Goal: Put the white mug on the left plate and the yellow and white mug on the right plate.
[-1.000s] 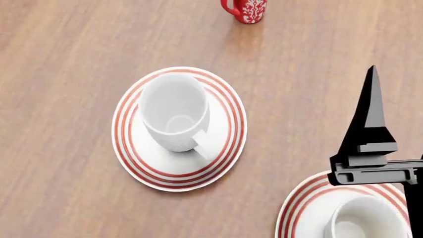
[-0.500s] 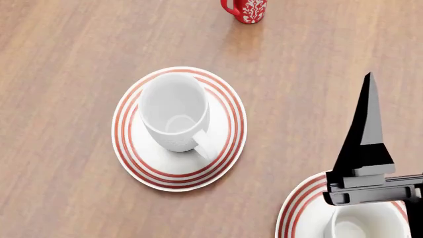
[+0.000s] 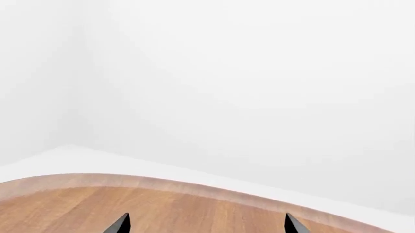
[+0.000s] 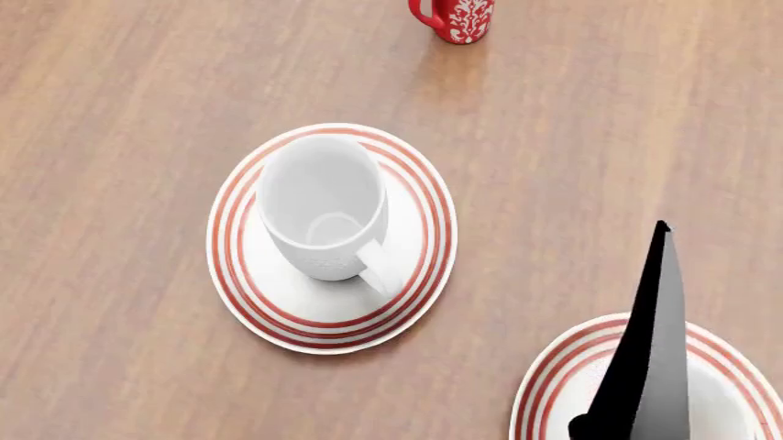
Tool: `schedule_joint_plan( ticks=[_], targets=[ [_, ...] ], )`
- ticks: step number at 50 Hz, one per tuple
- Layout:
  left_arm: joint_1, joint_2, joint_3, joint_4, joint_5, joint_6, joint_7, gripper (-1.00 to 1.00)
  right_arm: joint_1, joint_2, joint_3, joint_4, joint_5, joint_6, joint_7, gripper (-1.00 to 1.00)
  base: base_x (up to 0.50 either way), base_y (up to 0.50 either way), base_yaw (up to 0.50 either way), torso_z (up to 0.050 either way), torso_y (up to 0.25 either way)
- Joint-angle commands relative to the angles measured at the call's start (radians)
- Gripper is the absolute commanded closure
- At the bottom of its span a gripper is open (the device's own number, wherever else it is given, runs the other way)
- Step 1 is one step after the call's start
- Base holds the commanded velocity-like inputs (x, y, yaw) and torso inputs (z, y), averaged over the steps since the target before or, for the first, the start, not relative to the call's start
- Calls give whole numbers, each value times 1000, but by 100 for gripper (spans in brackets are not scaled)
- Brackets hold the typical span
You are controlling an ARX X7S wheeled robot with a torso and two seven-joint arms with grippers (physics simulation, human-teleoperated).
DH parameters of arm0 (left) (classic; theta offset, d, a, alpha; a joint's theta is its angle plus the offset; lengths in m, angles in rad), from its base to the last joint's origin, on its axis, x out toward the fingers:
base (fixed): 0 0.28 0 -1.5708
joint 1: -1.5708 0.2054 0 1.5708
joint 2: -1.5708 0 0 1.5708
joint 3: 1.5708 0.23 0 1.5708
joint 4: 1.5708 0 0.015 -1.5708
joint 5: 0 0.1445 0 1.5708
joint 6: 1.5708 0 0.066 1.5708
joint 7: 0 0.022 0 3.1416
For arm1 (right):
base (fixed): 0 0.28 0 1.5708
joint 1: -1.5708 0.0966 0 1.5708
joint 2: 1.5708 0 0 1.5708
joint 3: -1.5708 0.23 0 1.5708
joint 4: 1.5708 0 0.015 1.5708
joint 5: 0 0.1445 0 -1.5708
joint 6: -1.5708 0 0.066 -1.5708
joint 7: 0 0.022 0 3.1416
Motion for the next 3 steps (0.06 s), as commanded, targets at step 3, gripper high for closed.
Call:
schedule_joint_plan(
  ticks=[3],
  targets=[
    [4, -5, -8, 4, -7, 9, -1, -100, -17, -18, -5, -5, -38, -102, -24, -100, 0, 0, 0, 0, 0]
  ],
)
